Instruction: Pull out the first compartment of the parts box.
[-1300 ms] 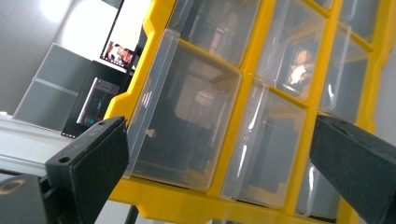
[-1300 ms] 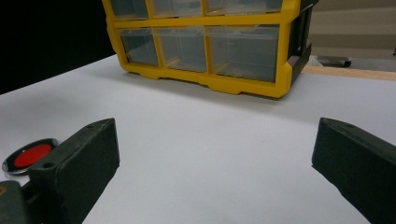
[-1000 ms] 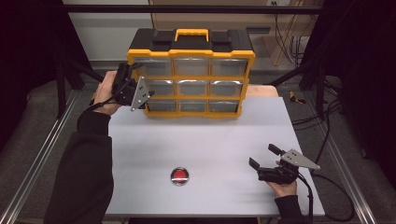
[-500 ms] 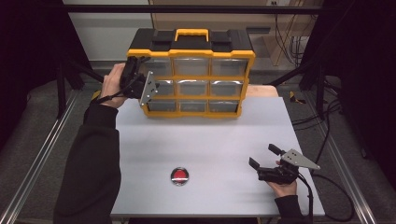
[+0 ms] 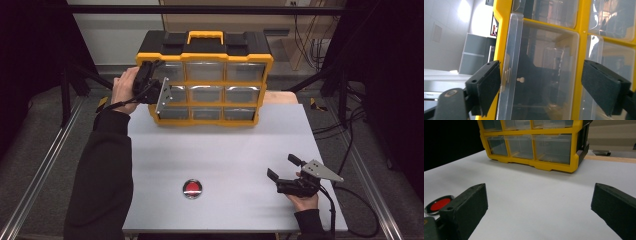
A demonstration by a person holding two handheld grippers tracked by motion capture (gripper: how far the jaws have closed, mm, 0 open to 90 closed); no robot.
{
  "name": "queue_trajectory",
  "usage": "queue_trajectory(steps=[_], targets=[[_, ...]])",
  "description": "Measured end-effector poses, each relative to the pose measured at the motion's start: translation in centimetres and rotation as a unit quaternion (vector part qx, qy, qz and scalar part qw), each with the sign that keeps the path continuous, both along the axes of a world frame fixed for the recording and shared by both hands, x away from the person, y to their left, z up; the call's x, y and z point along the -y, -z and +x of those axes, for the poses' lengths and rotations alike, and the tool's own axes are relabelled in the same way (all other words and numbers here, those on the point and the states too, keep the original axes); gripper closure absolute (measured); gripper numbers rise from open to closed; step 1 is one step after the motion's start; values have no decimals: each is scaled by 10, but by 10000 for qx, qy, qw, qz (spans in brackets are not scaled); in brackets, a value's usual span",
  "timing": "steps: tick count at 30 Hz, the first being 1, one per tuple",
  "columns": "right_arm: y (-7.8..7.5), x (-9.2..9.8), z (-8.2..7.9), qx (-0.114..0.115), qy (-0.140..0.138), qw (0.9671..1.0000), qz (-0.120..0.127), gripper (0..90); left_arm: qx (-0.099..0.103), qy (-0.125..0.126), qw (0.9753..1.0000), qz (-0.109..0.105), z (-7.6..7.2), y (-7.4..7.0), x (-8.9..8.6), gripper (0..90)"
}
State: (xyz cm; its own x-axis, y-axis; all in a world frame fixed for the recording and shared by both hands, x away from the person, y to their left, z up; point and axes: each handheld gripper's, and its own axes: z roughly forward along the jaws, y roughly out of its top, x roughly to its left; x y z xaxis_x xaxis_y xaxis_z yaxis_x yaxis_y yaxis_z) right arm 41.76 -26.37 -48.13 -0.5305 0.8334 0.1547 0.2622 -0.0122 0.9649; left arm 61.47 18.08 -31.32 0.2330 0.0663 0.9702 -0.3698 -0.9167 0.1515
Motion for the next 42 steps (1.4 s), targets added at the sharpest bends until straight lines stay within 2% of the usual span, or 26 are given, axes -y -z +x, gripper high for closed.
queue_trajectory(steps=[3,4,5,13,16,19,24,28,33,34,37,40,42], targets=[[0,0,0,8,-9,10000,9,13,138,-4,9998,106,0,0,-1,197],[0,0,0,10,-9,10000,11,13,183,-2,9998,119,-1,0,-2,238],[0,0,0,17,-7,10000,4,13,224,7,9996,150,-1,0,-3,238],[0,0,0,28,15,10000,7,13,598,69,9977,296,-1,0,-6,412],[0,1,0,26,17,10000,5,13,661,71,9976,214,-2,-1,-6,479],[0,1,0,18,18,10000,8,13,801,32,9965,245,-2,-1,-6,553],[0,1,0,23,19,10000,5,13,836,-1,9963,188,-3,-1,-5,583],[0,1,0,25,16,10000,1,13,1052,-64,9938,352,-3,0,-4,646],[0,1,0,1,29,10000,17,13,1225,-82,9917,393,-3,1,-3,709],[0,1,0,16,32,10000,23,13,1280,-88,9908,425,-3,1,-3,747],[-1,1,0,4,29,10000,23,13,1365,-116,9895,459,-3,1,-3,774],[-1,1,0,-6,25,10000,47,13,1489,-151,9868,617,-3,3,-2,777],[-1,1,0,-5,29,10000,33,13,1510,-138,9865,612,-3,4,-2,779]])
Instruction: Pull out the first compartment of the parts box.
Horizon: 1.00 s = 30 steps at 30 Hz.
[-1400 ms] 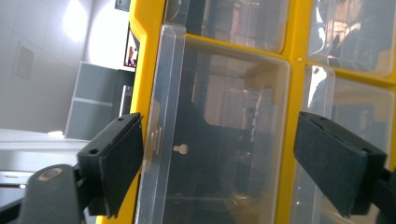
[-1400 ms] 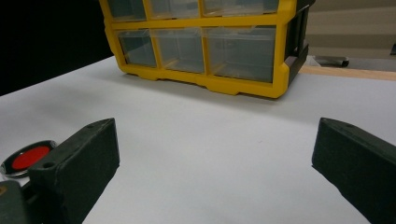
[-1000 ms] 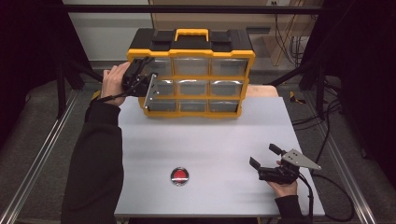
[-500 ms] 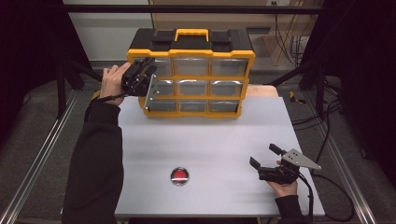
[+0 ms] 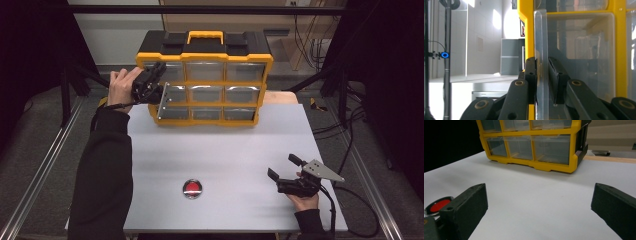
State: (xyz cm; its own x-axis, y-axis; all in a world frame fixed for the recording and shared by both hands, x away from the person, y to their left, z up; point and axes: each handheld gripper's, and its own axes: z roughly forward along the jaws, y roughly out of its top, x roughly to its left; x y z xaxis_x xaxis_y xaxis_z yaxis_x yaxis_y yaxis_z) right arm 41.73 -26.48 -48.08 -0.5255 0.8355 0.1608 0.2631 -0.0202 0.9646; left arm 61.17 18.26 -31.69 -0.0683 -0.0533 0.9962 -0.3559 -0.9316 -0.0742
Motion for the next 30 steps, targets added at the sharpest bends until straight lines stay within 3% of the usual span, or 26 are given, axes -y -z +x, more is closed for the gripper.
queue_trajectory(steps=[11,30], targets=[[0,0,0,3,-2,10000,16,13,136,-22,9999,31,-3,2,1,793],[0,0,0,52,0,10000,3,13,186,55,9998,24,-18,5,-2,793]])
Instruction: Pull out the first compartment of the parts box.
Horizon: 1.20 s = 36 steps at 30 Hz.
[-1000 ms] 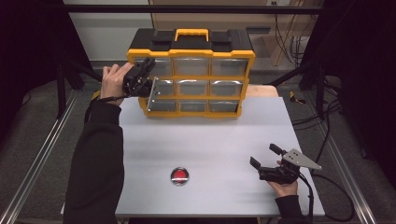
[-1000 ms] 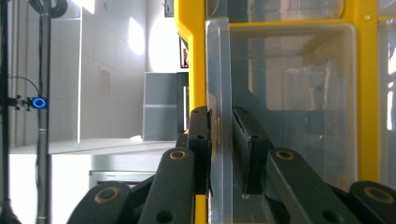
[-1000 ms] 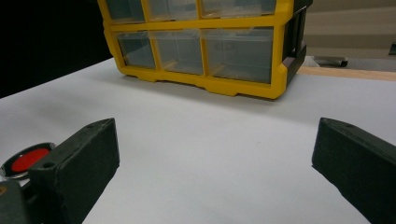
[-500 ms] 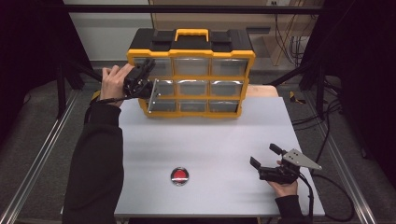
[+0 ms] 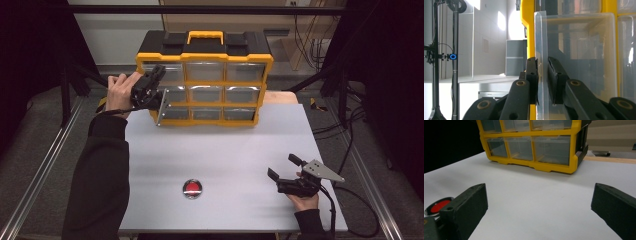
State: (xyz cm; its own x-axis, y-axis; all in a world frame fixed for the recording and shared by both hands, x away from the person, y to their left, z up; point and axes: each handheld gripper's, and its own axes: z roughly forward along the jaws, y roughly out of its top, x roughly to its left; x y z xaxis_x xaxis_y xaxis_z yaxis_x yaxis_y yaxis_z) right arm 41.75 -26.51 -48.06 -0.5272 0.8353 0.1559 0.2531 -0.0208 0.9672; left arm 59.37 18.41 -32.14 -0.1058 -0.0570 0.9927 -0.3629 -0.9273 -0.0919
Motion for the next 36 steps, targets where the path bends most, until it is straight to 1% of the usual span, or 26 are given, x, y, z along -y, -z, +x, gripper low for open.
queue_trajectory(steps=[1,9,15,16,20,26,34,36], targets=[[0,0,0,-3,1,10000,4,13,7,16,10000,21,-1,0,0,793],[-1,0,-1,-6,-8,10000,32,13,-7,33,10000,-55,-8,1,-1,793],[-1,0,0,-6,-2,10000,24,13,35,39,10000,21,-13,1,-1,793],[-1,0,-1,-5,-4,10000,28,13,12,53,10000,-22,-13,1,-2,793],[-1,0,-1,1,-6,10000,24,13,34,56,10000,-47,-17,3,-2,793],[-1,0,-1,-4,-8,10000,30,13,58,59,10000,-18,-20,3,-2,793],[-1,0,-1,-7,-9,10000,33,13,20,72,10000,-26,-25,1,-2,793],[-1,0,-1,-10,-2,10000,22,13,48,75,10000,-23,-27,2,-2,793]])
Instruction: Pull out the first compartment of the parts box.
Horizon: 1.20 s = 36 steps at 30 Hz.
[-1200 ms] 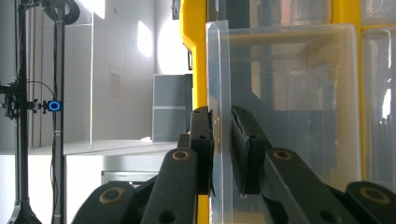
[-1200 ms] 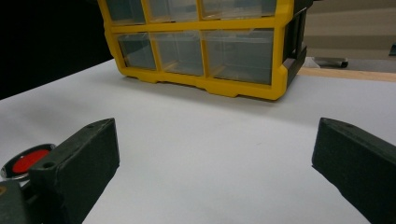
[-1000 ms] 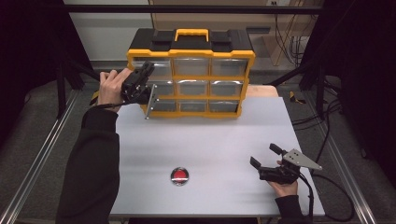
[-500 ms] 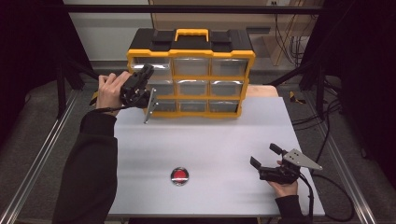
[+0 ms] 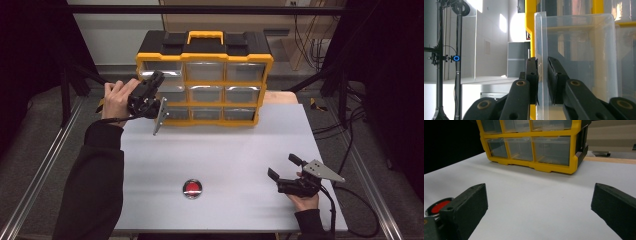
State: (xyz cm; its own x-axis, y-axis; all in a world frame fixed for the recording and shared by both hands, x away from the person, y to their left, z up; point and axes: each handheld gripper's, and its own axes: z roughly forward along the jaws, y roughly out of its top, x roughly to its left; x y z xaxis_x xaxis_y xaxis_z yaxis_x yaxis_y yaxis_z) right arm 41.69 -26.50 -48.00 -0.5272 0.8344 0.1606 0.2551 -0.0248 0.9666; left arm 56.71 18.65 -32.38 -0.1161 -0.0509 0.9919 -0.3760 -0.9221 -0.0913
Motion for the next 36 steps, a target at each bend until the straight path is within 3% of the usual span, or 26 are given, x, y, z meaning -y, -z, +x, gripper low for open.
queue_trajectory(steps=[36], targets=[[0,0,0,-15,5,10000,-11,11,60,77,9999,64,-23,1,-2,794]])
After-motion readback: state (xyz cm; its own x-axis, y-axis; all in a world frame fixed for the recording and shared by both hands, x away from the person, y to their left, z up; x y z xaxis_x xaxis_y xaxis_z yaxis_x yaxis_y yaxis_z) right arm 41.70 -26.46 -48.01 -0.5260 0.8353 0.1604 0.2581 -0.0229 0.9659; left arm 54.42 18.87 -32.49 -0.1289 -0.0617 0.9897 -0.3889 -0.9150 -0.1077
